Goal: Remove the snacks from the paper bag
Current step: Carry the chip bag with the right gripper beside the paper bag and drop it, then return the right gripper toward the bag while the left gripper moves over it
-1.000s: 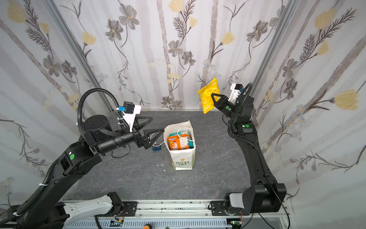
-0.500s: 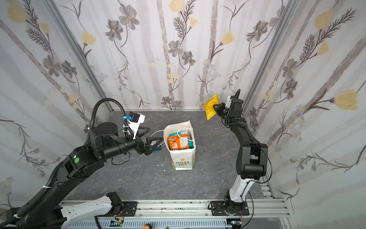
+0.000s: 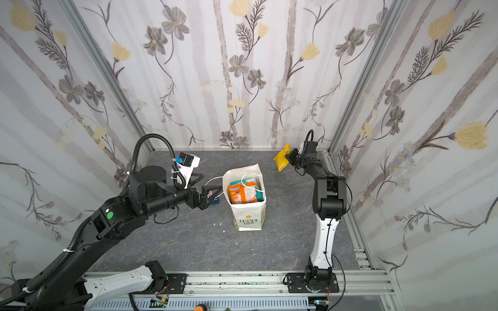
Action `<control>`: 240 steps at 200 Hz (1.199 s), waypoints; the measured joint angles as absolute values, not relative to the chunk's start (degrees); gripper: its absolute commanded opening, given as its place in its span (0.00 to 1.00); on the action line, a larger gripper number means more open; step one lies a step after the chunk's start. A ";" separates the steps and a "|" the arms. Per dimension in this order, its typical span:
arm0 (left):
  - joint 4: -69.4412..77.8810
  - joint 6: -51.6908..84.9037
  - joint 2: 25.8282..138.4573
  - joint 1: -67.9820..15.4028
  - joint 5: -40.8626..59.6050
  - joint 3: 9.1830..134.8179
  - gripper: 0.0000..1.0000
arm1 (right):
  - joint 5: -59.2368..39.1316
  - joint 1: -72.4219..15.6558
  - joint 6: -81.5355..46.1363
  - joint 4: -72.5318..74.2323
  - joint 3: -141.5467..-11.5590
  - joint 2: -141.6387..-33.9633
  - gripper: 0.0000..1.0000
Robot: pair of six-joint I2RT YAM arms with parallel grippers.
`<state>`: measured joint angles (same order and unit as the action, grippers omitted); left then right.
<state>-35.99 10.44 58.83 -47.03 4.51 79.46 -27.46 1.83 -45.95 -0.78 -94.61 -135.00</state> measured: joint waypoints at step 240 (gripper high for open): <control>-38.81 11.88 62.54 -46.94 1.08 81.34 0.99 | -14.35 3.20 -39.11 -15.62 -89.93 -118.65 0.99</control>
